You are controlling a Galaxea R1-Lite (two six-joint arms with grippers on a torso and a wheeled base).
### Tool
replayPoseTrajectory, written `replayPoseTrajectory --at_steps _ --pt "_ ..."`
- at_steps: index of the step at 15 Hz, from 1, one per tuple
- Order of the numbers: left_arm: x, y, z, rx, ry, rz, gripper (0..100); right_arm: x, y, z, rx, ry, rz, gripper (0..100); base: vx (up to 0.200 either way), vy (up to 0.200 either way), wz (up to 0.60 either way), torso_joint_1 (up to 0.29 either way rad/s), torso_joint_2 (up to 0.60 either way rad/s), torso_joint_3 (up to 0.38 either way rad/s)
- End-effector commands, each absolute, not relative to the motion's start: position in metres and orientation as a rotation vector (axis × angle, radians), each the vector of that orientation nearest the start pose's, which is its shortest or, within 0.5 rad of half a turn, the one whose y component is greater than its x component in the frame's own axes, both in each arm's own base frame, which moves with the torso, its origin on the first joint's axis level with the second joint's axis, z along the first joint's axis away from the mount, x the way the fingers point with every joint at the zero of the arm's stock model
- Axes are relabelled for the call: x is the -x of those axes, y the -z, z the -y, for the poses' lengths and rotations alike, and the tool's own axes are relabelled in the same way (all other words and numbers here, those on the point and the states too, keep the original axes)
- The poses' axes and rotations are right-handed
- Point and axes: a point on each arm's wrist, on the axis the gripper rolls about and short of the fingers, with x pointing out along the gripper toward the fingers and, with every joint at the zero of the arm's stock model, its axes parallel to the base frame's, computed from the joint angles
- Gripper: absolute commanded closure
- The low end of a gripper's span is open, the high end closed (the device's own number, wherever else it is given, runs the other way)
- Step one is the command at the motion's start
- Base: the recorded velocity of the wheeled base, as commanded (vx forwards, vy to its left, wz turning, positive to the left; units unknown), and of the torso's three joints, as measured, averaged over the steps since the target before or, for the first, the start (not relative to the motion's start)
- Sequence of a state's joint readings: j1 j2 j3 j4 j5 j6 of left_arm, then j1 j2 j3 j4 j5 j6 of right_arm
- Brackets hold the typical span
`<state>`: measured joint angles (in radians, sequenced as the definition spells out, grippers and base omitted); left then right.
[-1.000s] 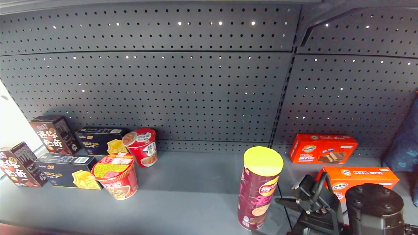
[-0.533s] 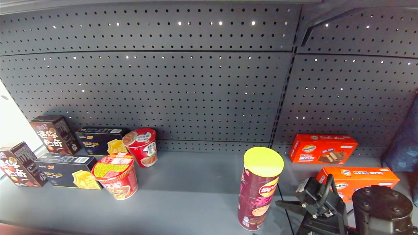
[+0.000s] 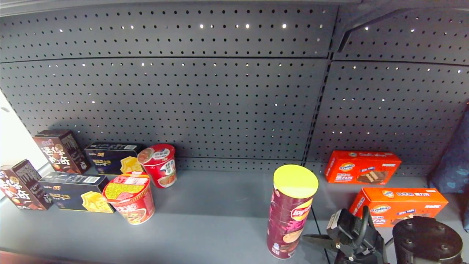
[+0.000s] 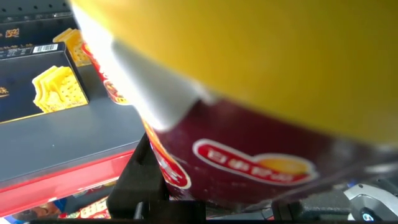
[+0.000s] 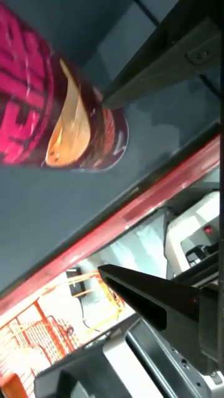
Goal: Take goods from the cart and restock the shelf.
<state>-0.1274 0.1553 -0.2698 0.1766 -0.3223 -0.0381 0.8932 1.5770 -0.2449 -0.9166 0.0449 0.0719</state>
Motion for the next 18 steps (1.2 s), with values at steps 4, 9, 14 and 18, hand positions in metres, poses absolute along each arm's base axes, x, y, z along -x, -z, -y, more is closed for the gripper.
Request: replayPoseTrajectory --at_steps 4,9,14,18 --pt "0.030 -0.133 0.003 0.044 0.448 -0.076 100 -0.122 -0.110 -0.172 0.108 -0.971 -0.397 0 0.000 0.000 0.00 0.000 0.00 0.000" --pt "0.030 -0.131 0.003 0.045 0.448 -0.086 100 -0.116 -0.115 -0.178 0.077 -1.057 -0.357 0 0.000 0.000 0.00 0.000 0.00 0.000" --pt "0.031 -0.128 0.003 0.045 0.445 -0.079 100 -0.112 -0.118 -0.151 0.061 -0.992 -0.338 0 0.000 0.000 0.00 0.000 0.00 0.000" --pt "0.031 -0.122 0.003 0.045 0.445 -0.086 100 -0.131 -0.120 -0.118 0.040 -0.758 -0.331 0 0.000 0.000 0.00 0.000 0.00 0.000"
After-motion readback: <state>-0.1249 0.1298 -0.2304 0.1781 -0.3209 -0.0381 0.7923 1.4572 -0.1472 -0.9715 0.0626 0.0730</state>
